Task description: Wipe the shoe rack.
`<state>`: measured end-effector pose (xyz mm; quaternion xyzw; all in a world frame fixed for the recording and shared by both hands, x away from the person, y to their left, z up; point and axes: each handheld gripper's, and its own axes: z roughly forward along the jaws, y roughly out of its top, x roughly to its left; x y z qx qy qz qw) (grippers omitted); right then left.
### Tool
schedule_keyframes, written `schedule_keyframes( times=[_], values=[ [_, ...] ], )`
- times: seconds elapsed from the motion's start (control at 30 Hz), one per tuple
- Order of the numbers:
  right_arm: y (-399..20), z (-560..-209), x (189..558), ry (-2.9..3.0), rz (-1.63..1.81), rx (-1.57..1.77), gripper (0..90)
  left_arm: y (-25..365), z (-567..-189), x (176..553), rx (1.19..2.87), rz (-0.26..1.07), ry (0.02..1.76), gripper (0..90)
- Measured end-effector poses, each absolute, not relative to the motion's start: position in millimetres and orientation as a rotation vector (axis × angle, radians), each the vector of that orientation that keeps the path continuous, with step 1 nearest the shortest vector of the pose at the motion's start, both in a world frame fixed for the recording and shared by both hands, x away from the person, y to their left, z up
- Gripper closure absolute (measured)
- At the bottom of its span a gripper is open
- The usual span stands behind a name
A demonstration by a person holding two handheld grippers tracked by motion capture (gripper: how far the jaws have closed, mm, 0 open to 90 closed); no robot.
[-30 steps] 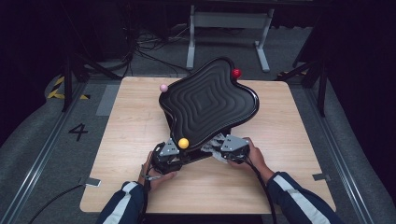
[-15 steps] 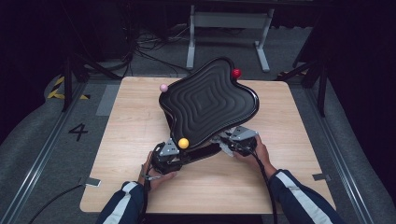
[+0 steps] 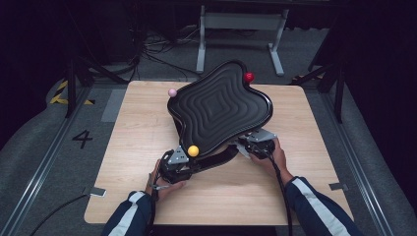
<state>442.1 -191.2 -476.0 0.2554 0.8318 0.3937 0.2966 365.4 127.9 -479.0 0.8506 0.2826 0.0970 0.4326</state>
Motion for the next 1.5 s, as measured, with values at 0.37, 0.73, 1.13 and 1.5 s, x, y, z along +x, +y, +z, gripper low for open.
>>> schedule_keyframes(
  times=[0.37, 0.73, 1.13, 1.5],
  values=[
    [-203.8, -476.2, 444.5, 2.187, 1.007, 0.755, 76.0, 128.0, -479.0, 365.5, 2.119, 0.240, 0.702, 71.7],
    [-194.1, -473.2, 435.3, 2.253, 1.003, 0.628, 75.5, 128.1, -479.0, 365.6, 2.118, 0.238, 0.702, 71.5],
    [-167.1, -475.0, 408.6, 2.363, 1.102, 0.437, 75.6, 128.5, -479.0, 366.2, 2.119, 0.234, 0.698, 71.5],
    [-128.2, -475.1, 386.8, 2.419, 1.159, 0.308, 75.3, 128.9, -478.5, 366.4, 2.126, 0.231, 0.703, 71.8]
  ],
)
